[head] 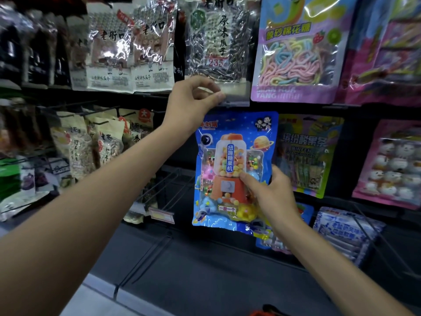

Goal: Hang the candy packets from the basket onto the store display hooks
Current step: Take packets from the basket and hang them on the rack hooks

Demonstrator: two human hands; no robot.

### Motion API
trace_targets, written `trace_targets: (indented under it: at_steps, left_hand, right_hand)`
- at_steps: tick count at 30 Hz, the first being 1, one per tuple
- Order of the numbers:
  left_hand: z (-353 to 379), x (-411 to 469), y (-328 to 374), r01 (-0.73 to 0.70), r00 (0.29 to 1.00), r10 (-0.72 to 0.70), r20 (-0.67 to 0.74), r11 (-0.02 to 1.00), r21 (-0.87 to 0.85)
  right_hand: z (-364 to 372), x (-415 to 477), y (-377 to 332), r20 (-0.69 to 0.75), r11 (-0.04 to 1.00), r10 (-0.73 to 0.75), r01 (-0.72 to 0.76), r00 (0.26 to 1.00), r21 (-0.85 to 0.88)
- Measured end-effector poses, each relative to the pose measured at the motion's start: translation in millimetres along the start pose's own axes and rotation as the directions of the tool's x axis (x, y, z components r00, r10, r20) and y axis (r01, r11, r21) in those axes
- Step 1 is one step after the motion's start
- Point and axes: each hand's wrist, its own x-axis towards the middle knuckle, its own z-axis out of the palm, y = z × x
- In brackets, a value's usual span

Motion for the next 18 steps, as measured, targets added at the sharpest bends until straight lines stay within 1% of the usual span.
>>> trace_targets:
  at_steps: [3, 10, 14, 18]
  left_hand:
    - [1.2, 0.3, -2.2, 0.007, 1.0, -0.007, -0.01, 1.0, -0.011]
    - [2.7, 0.9, -9.2, 0.006, 1.0, -0.006, -0.024, 1.0, -0.025]
    - [3.5, 0.9, -11.8, 0.009, 0.999, -0.01, -0.039, 0.999, -0.046]
    - [5.4, -0.5, -13.4, -0.007, 0.999, 0.004, -0.049, 0.998, -0.062]
  right_hand:
    - [3.3, 4.4, 3.5, -0.002, 1.0, 0.016, -0.016, 1.0, -0.01]
    - [7.1, 9.2, 9.8, 0.003, 1.0, -0.006, 0.006, 1.0, -0.017]
    - [8.1, 8.1, 17.5, -0.007, 0.998, -0.004, 0.003, 1.0, -0.058]
    - [7.7, 7.7, 27.3, -0.018, 0.999, 0.024, -0.025, 1.0, -0.045]
